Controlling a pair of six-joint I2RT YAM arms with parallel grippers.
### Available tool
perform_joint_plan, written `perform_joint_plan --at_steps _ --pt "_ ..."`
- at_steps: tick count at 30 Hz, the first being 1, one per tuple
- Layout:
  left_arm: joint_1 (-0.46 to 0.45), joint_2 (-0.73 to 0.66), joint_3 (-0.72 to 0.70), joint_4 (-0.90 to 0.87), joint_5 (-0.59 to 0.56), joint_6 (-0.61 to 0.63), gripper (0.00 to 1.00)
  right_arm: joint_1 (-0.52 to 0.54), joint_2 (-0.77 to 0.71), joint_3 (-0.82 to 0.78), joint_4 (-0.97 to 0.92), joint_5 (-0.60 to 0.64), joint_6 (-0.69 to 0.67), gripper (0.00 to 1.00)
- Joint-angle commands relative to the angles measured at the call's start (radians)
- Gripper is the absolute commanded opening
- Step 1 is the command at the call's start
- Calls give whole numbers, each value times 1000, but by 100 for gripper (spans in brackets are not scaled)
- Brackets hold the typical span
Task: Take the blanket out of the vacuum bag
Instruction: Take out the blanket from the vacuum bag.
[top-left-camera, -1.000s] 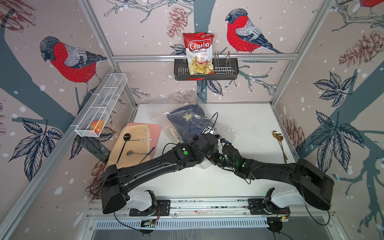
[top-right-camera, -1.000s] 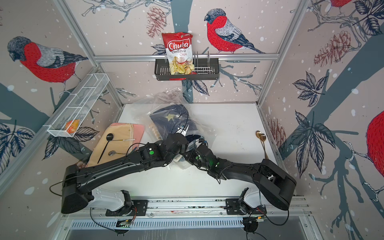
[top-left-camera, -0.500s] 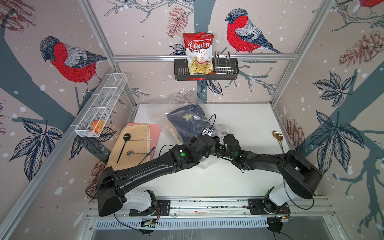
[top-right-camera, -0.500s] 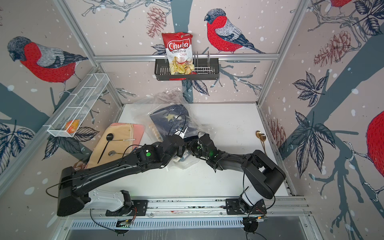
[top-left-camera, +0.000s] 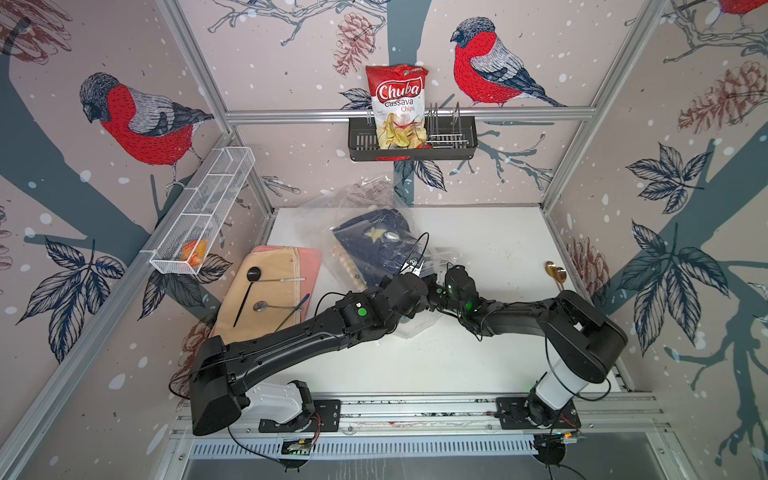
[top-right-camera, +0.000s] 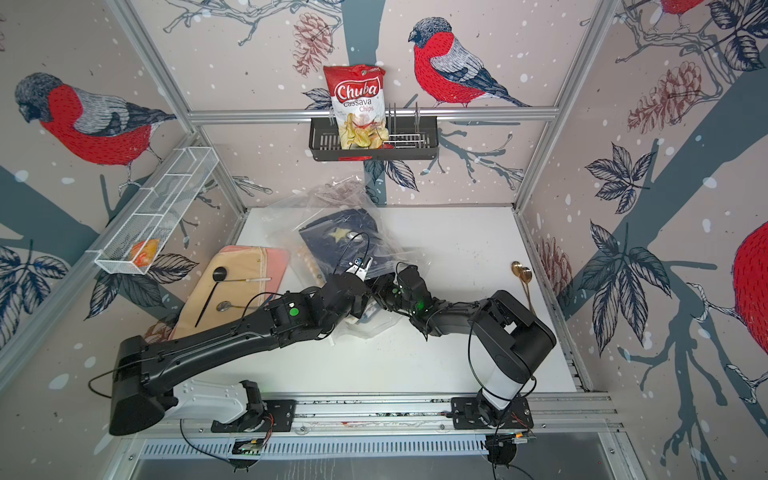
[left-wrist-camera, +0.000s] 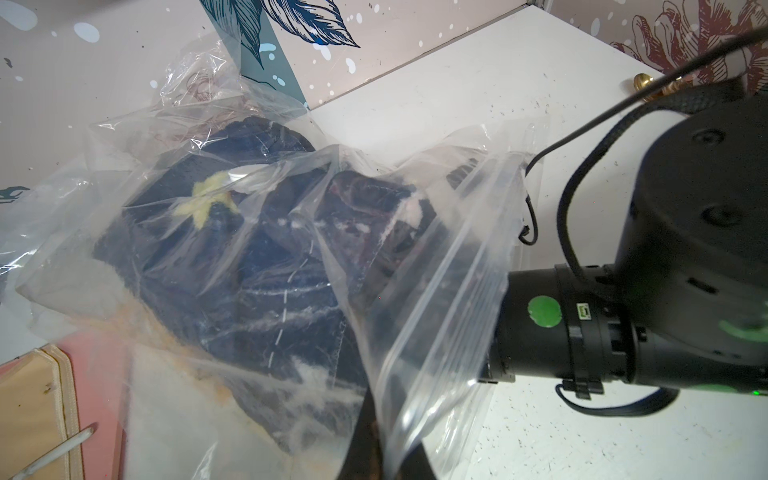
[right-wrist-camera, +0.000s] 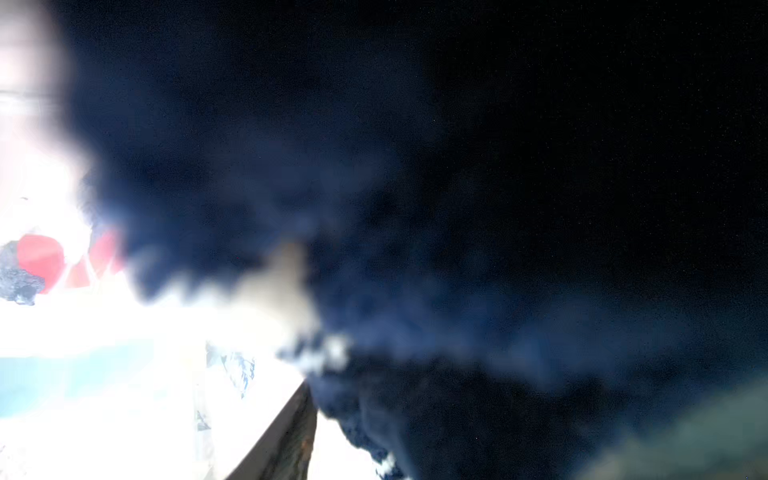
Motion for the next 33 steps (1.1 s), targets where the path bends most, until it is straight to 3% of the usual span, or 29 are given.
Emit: perform_joint_plan --at_steps 1,3,5,12,14,18,21,33 --pt "1 -12 0 0 8 -11 0 -3 -1 22 52 -12 3 45" --pt "1 -17 1 -4 5 -11 0 0 -12 40 40 -14 -6 31" --pt "0 -21 0 -7 2 -12 0 8 -27 49 36 -18 -15 24" --pt "1 -33 3 -17 -13 -9 0 20 -95 95 -57 -19 -47 21" --pt "1 -35 6 -19 -13 -6 0 18 -106 100 -60 -27 -49 25" --pt "2 -39 8 -22 -10 -5 1 18 -118 92 -102 -29 -50 48" --pt "1 -42 7 -28 -8 -9 1 22 -123 43 -92 -16 -31 59" --pt "1 -67 -8 -33 -7 -19 1 33 -49 -34 12 -27 9 67"
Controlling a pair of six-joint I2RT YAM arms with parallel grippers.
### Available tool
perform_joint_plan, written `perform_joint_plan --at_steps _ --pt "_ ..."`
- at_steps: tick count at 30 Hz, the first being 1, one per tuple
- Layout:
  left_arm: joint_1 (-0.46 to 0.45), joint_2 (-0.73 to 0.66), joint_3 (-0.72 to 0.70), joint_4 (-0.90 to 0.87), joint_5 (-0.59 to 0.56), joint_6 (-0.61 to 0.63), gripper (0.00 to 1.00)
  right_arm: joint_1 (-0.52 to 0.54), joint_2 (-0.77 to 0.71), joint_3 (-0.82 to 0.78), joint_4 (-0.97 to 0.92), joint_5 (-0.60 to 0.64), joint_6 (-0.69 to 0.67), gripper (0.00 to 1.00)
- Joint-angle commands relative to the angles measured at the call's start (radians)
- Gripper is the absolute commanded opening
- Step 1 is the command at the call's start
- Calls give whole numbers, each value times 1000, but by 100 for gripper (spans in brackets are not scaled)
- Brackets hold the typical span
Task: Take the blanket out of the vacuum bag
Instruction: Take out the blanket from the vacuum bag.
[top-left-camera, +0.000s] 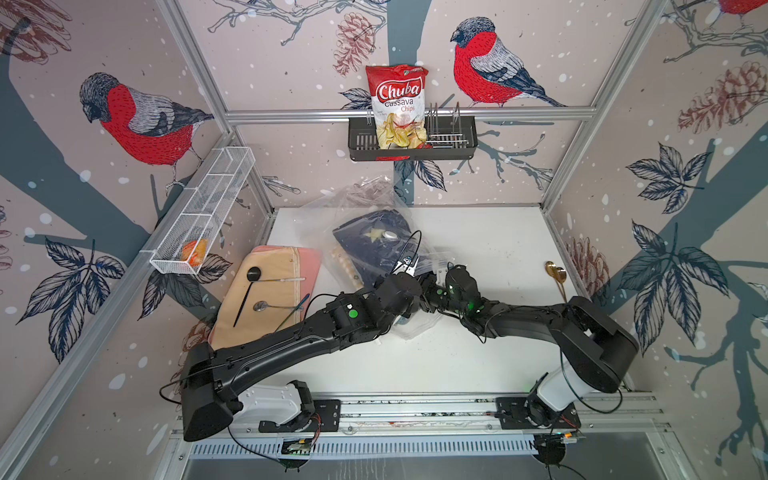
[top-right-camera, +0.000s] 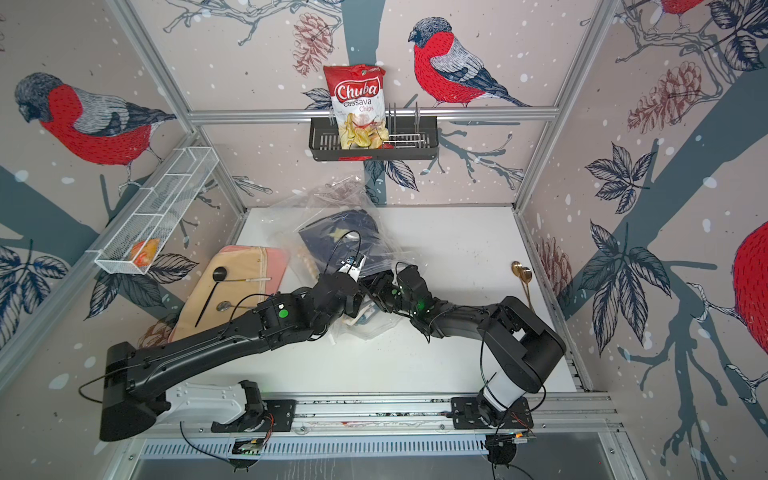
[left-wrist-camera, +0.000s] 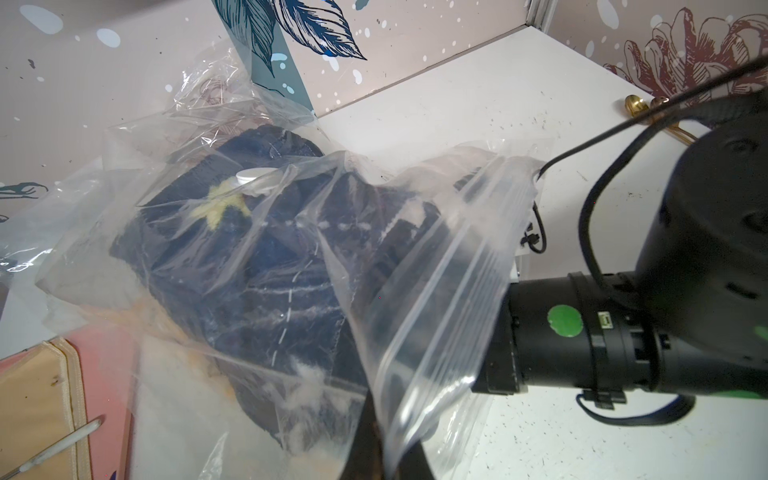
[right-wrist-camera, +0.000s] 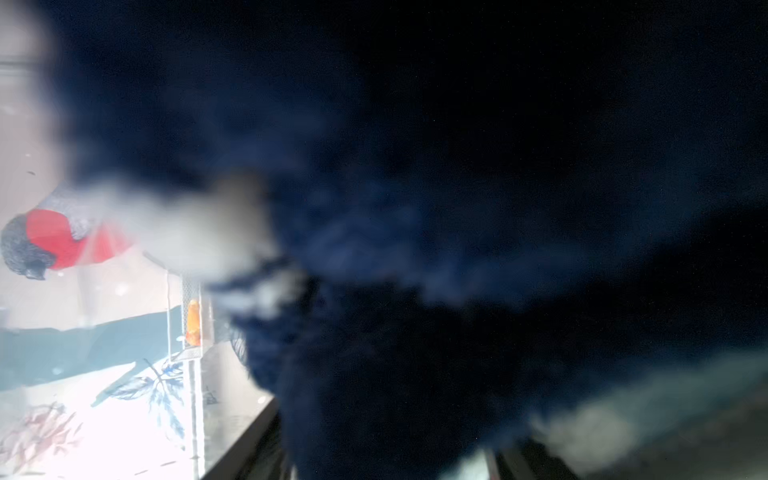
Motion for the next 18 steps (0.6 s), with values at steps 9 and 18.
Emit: perform_joint_plan --at_steps 9,18 --pt "1 -34 -33 -5 0 -13 1 16 -140 -20 -90 47 -35 70" --pt "1 -54 -35 6 -7 -6 1 -14 -201 9 -195 62 -55 70"
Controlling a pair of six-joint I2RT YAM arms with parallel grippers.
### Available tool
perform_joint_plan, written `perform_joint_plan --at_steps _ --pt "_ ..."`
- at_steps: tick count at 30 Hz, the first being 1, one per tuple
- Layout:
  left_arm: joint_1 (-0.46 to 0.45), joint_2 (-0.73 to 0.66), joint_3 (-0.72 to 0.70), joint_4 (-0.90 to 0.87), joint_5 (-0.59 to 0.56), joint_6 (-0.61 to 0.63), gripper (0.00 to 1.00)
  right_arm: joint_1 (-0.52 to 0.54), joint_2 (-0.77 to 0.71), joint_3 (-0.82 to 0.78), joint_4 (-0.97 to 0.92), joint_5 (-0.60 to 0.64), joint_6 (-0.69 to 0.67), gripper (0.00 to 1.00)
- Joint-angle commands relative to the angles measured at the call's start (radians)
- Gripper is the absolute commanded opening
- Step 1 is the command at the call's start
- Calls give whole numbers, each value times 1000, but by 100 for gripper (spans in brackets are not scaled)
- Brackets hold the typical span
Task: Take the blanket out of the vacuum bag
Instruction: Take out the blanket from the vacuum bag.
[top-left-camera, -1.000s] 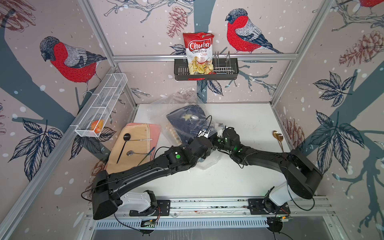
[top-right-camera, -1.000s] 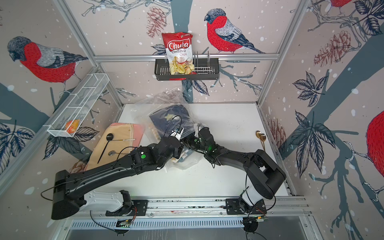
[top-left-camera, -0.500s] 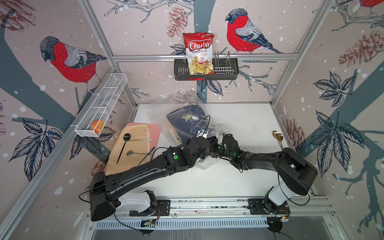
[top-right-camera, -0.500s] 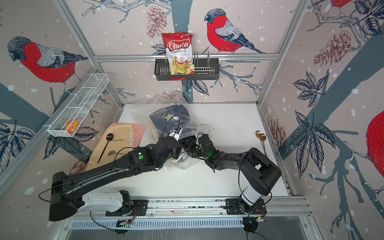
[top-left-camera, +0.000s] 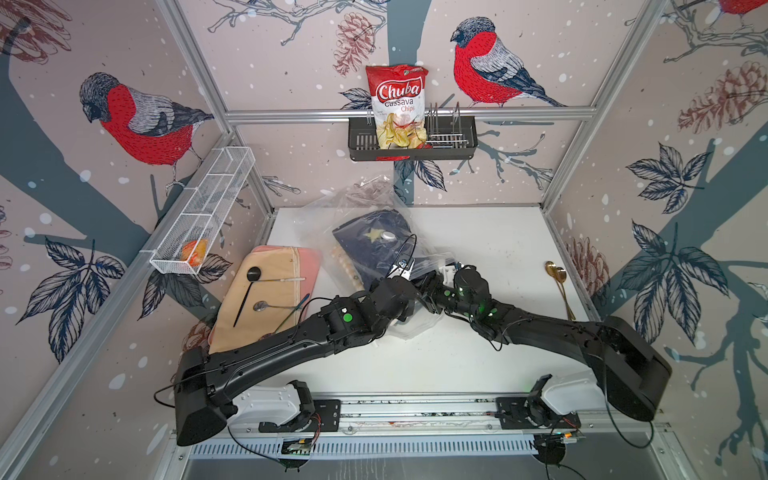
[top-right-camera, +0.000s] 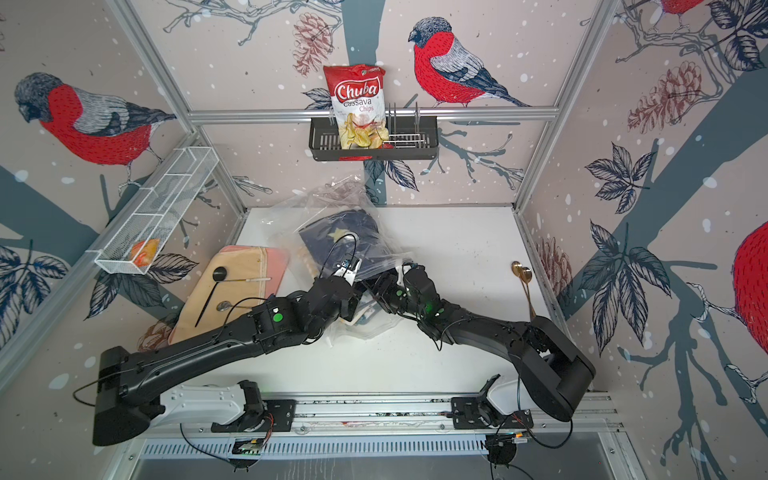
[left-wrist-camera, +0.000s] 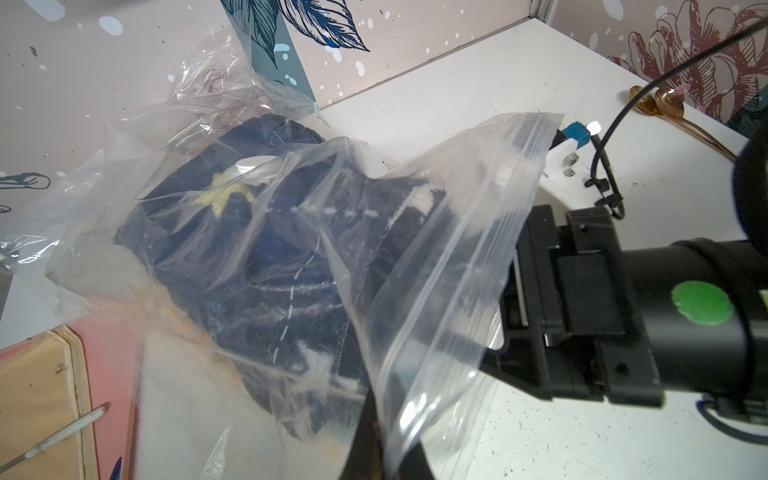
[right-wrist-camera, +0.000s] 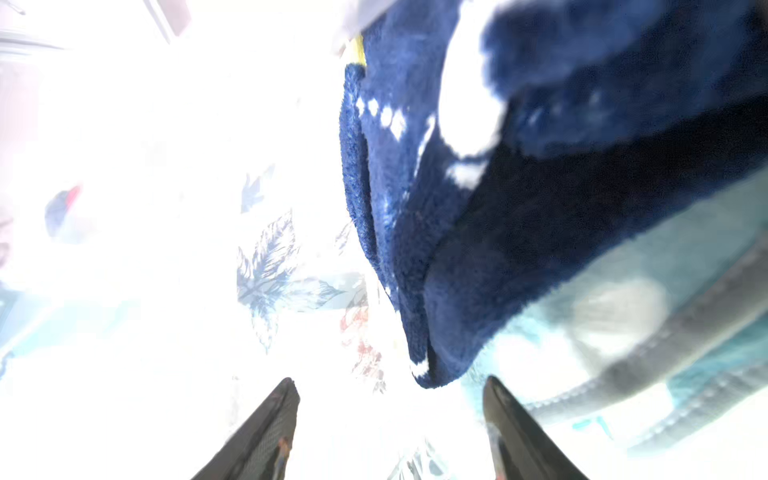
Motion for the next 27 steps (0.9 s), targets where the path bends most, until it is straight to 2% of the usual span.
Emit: perform_joint_plan --at_steps 1,10,21,27 --pt "1 -10 8 13 -7 3 1 -22 9 18 -31 25 -29 70" --pt "1 20 32 0 13 8 2 -38 109 88 4 -16 -40 67" --pt "2 32 29 8 31 2 2 29 128 148 -6 14 -57 59" --pt "2 36 30 7 33 -1 3 6 141 188 19 0 -75 54"
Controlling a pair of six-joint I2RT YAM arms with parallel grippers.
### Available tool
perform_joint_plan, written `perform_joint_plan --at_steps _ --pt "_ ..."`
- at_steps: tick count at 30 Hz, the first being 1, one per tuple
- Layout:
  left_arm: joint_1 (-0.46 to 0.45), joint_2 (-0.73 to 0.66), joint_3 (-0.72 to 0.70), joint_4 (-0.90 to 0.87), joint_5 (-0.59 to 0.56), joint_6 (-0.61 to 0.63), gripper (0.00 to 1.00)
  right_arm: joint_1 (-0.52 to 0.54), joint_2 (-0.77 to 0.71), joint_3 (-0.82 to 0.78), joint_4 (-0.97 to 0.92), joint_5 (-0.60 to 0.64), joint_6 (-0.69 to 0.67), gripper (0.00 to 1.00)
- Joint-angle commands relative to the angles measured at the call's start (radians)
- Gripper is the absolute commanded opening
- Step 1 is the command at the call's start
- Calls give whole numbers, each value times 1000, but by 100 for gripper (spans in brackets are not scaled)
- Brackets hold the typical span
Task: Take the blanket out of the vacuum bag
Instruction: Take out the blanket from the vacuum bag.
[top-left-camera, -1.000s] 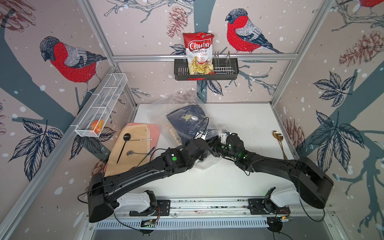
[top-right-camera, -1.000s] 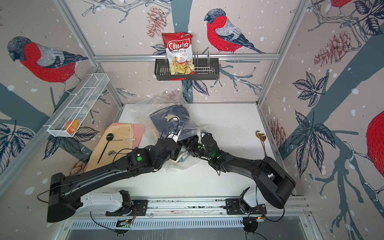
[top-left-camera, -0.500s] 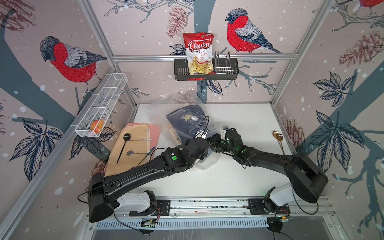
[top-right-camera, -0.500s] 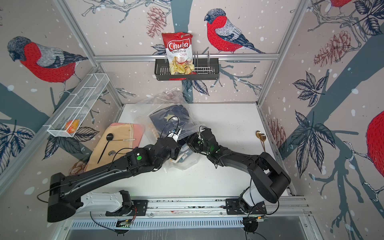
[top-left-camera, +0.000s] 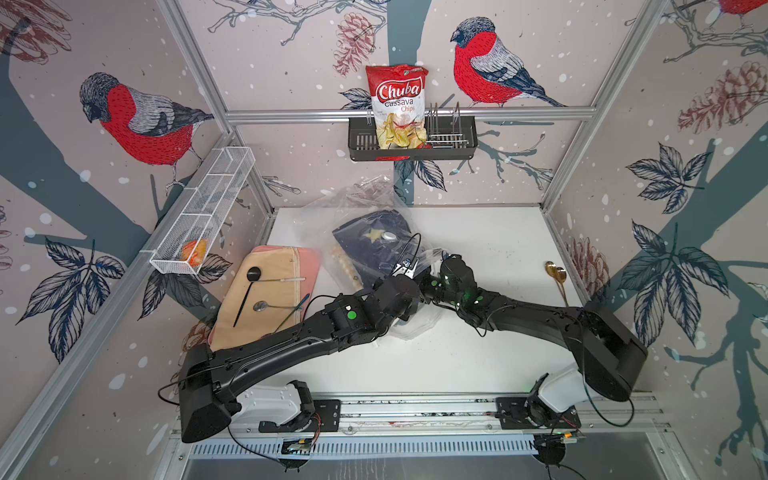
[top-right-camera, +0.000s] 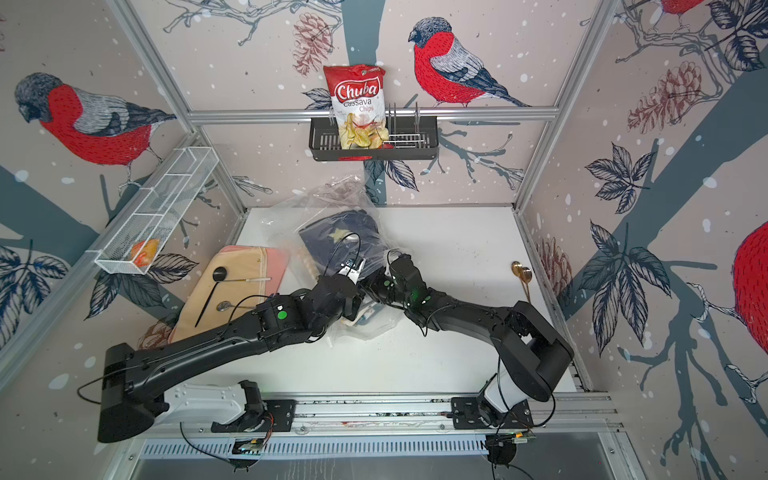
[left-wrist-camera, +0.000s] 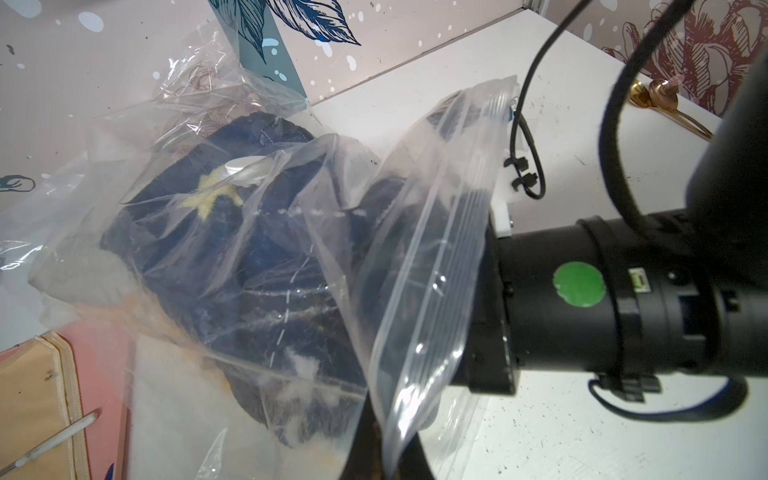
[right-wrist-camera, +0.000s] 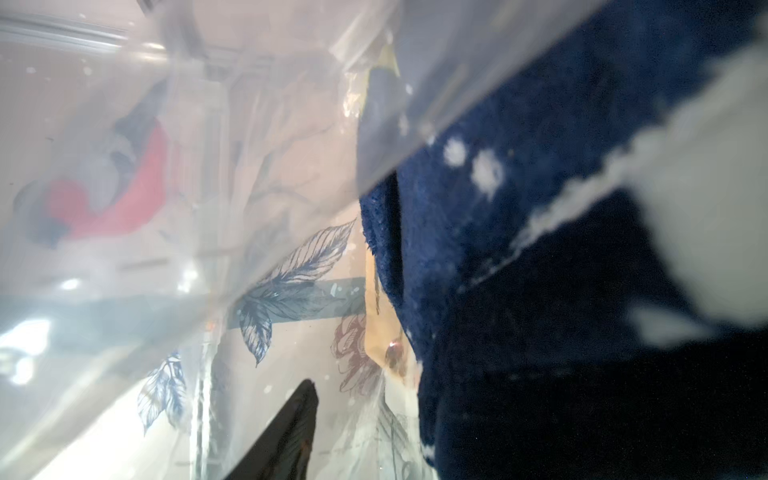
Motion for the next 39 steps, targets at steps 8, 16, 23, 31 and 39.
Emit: perform_joint_plan --at_steps 8,16,23,31,39 --pt "1 2 7 21 6 -7 3 -13 20 35 98 20 -14 51" --pt "1 3 7 22 9 -4 3 2 82 19 108 2 18 53" --pt "0 5 7 29 9 2 2 23 91 -34 127 18 61 59" --pt "1 13 3 38 18 1 3 18 141 40 99 16 41 62" --pt "1 -9 5 27 3 6 3 28 127 130 103 -29 17 45"
